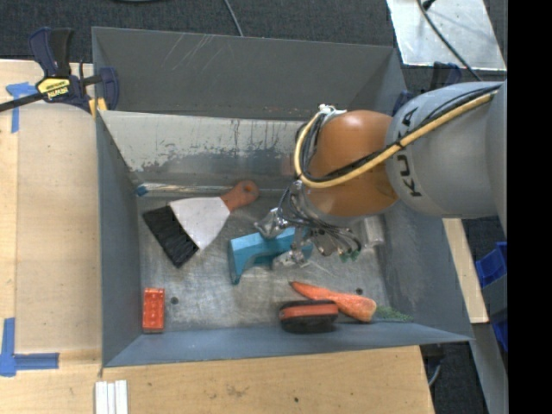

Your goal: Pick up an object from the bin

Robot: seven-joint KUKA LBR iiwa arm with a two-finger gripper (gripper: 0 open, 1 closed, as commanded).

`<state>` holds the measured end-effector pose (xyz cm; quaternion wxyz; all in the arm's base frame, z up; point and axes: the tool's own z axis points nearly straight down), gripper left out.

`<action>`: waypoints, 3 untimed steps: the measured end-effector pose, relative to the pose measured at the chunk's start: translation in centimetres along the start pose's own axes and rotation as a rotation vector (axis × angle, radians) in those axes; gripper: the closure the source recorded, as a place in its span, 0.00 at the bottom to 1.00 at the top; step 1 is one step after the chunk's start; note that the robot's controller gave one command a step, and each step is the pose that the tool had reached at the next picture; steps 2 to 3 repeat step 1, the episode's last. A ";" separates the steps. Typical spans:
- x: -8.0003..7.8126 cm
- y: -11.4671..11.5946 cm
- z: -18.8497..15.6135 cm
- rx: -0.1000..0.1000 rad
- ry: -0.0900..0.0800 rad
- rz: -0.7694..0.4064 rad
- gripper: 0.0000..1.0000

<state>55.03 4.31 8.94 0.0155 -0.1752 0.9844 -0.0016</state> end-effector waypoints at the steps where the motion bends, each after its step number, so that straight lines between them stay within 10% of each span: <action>1: -0.2 -1.3 -15.4 -0.008 0.028 -0.026 1.00; 3: -0.2 -1.3 -15.4 -0.008 0.028 -0.026 1.00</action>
Offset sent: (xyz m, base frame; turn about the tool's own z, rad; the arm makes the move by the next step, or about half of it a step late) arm 0.0000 0.0000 0.0000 0.0000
